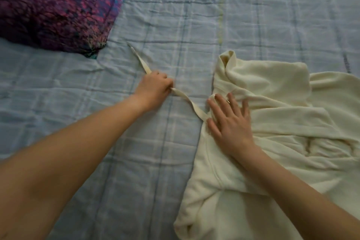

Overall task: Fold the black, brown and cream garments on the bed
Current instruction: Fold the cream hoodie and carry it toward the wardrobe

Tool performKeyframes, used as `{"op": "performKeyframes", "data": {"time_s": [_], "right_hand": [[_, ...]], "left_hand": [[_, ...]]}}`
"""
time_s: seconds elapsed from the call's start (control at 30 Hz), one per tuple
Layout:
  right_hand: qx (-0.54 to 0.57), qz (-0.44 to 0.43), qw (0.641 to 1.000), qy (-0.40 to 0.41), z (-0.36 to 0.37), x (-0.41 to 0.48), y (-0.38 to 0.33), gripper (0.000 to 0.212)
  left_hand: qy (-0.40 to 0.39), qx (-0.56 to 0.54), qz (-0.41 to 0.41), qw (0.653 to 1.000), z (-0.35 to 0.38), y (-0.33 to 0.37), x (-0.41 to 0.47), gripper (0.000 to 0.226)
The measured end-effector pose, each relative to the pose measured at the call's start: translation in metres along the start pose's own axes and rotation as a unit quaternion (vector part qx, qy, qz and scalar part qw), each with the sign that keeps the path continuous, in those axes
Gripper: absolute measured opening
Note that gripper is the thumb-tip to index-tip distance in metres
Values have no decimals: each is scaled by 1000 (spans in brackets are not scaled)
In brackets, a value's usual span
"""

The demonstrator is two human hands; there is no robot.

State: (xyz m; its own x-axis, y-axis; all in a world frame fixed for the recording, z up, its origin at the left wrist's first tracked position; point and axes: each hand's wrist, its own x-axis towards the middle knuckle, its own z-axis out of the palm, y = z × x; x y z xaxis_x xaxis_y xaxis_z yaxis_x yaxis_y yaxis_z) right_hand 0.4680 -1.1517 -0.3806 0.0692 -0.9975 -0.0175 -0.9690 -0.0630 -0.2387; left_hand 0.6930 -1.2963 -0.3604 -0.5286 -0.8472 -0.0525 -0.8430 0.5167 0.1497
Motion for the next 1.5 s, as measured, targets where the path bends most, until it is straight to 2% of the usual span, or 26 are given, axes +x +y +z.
{"op": "performKeyframes", "data": {"time_s": [0.03,0.1,0.17,0.23,0.27,0.33,0.47,0.53,0.6,0.63,0.67,0.73,0.77,0.8,0.87,0.9,0.97,1.0,1.07,1.13,1.2,1.23,1.3,1.37,1.43,1.5], "right_hand": [[10,5,1000,12,-4,2,-4,61],[33,-12,998,51,-15,11,-14,60],[118,-27,989,80,-28,24,-28,50],[271,-6,958,99,-41,33,-39,33],[332,20,936,116,-46,35,-41,26],[401,73,904,127,-55,33,-39,22],[434,77,894,82,-72,14,-29,41],[464,82,877,94,-79,1,-20,28],[511,109,842,130,-89,-12,-7,13],[535,128,822,149,-93,-19,1,10],[554,148,802,168,-97,-25,11,10],[567,181,780,194,-104,-39,31,13],[563,196,777,201,-106,-46,42,15],[555,214,777,209,-106,-55,53,16],[535,255,772,232,-104,-72,76,16],[526,277,767,243,-102,-80,86,18],[506,314,764,249,-97,-93,103,25],[493,330,766,246,-94,-98,110,29],[465,363,770,243,-89,-103,120,29],[462,398,753,248,-88,-103,127,18],[474,415,730,267,-94,-97,133,8],[468,417,730,273,-99,-92,138,7],[427,415,759,264,-108,-79,150,17],[373,396,805,237,-118,-64,160,25],[314,345,860,206,-124,-51,159,28],[260,264,910,187,-122,-41,144,31]], "left_hand": [[16,-83,-15,996,-2,3,-1,16],[33,-249,-53,967,-12,18,-4,11],[2,-406,-87,910,-24,38,-8,9],[-29,-532,-97,840,-35,53,-14,13],[-36,-564,-97,819,-40,56,-16,16],[-54,-593,-89,799,-49,60,-19,22],[-85,-616,-56,781,-63,79,-16,33],[-106,-605,-31,788,-70,97,-9,34],[-117,-605,-22,788,-74,113,0,34],[-114,-610,-31,784,-73,120,5,33],[-108,-595,-37,796,-71,124,9,31],[-110,-465,-22,878,-61,129,15,34],[-138,-385,-3,912,-53,130,16,37],[-176,-330,15,927,-43,131,14,38],[-238,-291,39,926,-25,136,6,34],[-244,-263,61,932,-18,140,2,31],[-205,-167,130,956,-8,145,0,23],[-172,-155,150,961,-5,148,0,17],[-102,-192,155,964,-6,156,4,10],[-66,-265,120,954,-11,170,7,10],[-86,-310,104,941,-18,184,12,12],[-108,-297,120,941,-22,188,16,12],[-129,-217,177,951,-31,189,27,17],[-94,-166,200,961,-37,182,41,18],[-34,-186,172,967,-37,173,52,19],[13,-213,99,972,-30,163,61,26]]}}
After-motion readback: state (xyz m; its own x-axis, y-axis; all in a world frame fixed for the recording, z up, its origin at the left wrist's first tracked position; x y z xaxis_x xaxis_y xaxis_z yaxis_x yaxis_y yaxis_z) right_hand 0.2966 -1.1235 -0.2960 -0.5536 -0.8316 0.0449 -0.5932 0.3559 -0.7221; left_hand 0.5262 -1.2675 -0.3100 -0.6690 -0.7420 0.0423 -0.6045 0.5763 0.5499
